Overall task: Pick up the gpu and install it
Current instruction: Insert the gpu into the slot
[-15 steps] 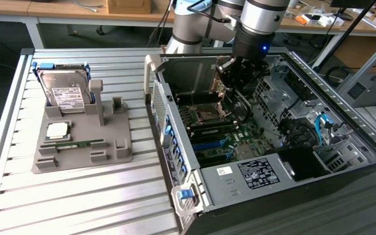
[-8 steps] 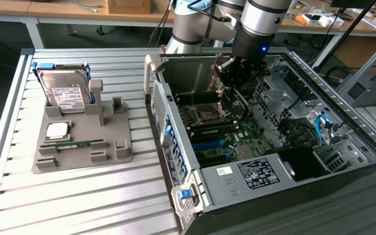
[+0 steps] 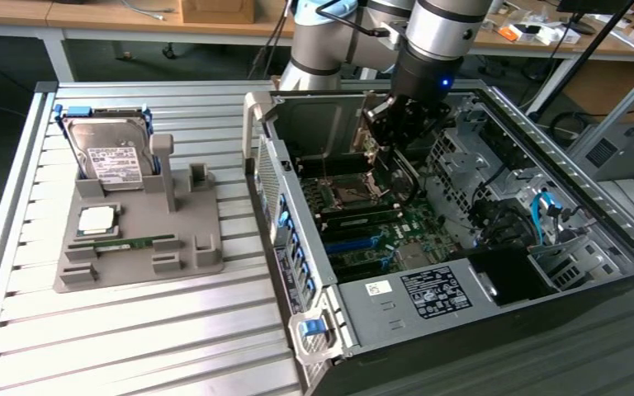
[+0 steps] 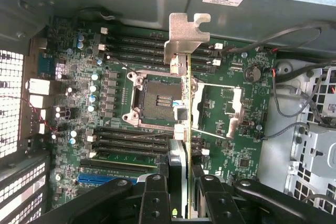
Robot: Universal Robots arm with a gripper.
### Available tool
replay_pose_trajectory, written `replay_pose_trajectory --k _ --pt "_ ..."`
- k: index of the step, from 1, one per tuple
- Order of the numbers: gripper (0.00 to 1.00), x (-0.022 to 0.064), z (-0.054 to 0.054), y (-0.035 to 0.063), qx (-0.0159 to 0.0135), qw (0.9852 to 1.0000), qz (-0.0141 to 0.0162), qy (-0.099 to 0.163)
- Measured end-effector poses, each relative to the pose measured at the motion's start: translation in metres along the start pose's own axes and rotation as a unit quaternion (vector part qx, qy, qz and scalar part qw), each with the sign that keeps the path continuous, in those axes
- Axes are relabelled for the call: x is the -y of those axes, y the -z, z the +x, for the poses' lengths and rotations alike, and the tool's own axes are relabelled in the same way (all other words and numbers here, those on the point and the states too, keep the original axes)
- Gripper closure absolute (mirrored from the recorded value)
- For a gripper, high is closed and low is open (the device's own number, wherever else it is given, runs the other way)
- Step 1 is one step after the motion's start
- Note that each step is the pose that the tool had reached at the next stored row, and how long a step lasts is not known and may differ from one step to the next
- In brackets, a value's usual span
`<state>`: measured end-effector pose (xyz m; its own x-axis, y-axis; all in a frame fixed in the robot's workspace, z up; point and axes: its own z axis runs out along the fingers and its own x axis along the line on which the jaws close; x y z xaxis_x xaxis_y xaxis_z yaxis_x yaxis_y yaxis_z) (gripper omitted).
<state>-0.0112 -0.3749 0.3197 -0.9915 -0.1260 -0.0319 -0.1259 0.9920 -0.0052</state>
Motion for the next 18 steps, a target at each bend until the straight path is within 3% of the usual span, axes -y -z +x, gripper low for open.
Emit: replay_pose_trajectory --k 18 --pt "0.73 0.0 0.0 0.0 0.0002 0.9993 -0.0012 0.039"
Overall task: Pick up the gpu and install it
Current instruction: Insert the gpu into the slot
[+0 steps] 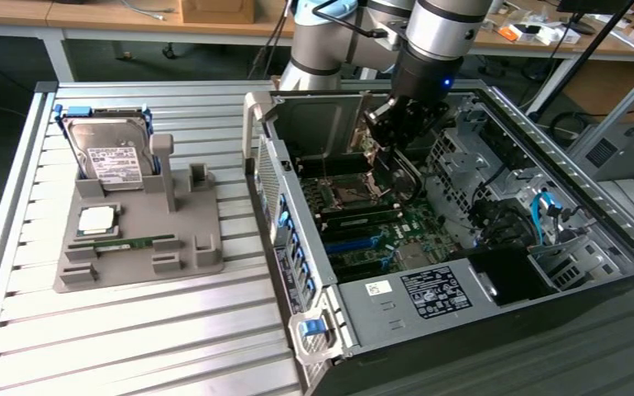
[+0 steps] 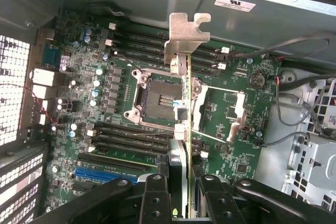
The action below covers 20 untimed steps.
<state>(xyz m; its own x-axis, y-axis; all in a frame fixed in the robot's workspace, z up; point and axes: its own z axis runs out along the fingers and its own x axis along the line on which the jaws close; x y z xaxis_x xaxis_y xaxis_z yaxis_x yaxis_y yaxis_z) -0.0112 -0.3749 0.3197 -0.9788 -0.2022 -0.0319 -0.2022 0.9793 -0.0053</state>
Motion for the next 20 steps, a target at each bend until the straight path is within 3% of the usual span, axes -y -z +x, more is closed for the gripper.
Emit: replay_pose_trajectory --k 20 --pt "0.73 0.0 0.0 0.0 0.0002 0.9995 -0.001 0.03"
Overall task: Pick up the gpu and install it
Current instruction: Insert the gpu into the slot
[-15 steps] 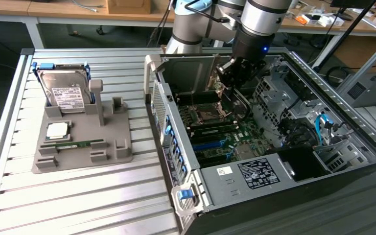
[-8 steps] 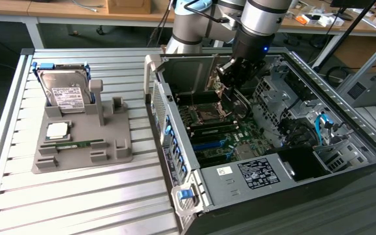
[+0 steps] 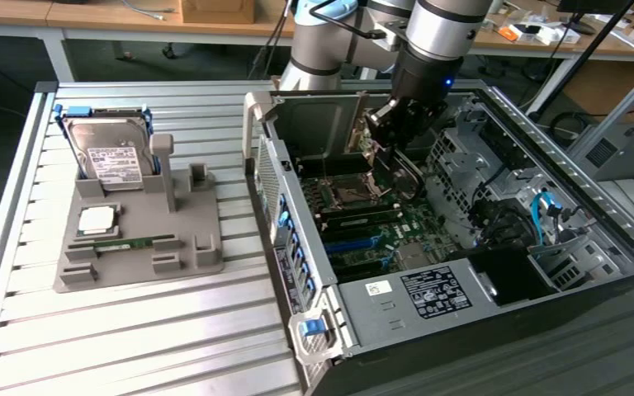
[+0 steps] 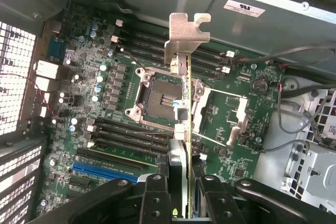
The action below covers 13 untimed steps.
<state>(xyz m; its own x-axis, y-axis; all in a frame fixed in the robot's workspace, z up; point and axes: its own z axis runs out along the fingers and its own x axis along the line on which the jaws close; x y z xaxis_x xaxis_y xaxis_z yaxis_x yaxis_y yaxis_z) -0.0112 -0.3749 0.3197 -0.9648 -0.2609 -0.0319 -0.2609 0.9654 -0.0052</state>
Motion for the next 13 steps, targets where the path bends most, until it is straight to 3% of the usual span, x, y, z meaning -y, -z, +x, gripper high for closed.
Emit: replay_pose_trajectory --k 13 --pt "0.73 0.0 0.0 0.0 0.0001 0.9999 -0.0005 0.016"
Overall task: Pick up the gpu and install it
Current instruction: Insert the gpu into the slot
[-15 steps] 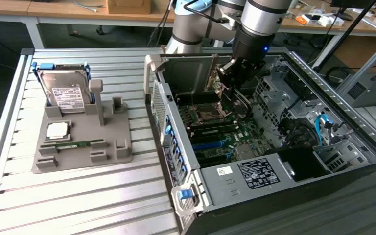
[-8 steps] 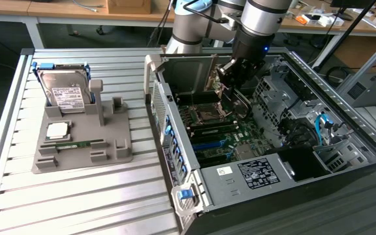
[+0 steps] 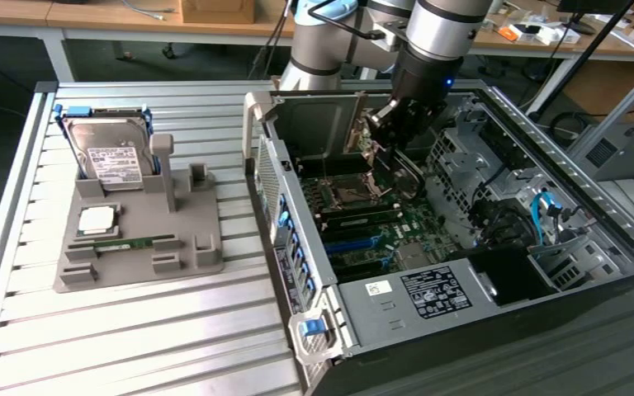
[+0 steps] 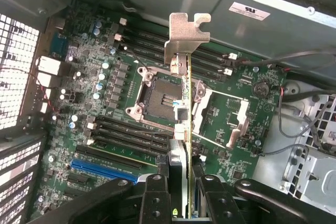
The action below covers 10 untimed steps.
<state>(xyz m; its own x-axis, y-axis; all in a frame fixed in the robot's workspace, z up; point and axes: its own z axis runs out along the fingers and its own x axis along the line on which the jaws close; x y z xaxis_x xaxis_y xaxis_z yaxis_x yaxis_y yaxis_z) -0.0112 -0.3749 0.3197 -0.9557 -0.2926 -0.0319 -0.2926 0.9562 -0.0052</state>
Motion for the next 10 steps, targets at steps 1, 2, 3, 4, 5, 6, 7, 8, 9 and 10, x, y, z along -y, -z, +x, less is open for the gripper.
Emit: replay_pose_trajectory --k 1,2,3,4,5,6,7,8,9,10 --pt "0.73 0.0 0.0 0.0 0.0 1.0 0.0 0.001" --pt "0.73 0.0 0.0 0.0 0.0 1.0 -0.0001 0.002" --pt "0.73 0.0 0.0 0.0 0.0 1.0 -0.0001 0.003" --pt "0.73 0.0 0.0 0.0 0.0 1.0 -0.0002 0.005" --pt "0.73 0.0 0.0 0.0 0.0 1.0 -0.0002 0.006" --pt "0.73 0.0 0.0 0.0 0.0 1.0 -0.0002 0.007" --pt "0.73 0.0 0.0 0.0 0.0 1.0 -0.0003 0.009" --pt "0.73 0.0 0.0 0.0 0.0 1.0 -0.0003 0.01" --pt "0.73 0.0 0.0 0.0 0.0 0.9999 -0.0003 0.011" --pt "0.73 0.0 0.0 0.0 0.0001 0.9999 -0.0004 0.012"
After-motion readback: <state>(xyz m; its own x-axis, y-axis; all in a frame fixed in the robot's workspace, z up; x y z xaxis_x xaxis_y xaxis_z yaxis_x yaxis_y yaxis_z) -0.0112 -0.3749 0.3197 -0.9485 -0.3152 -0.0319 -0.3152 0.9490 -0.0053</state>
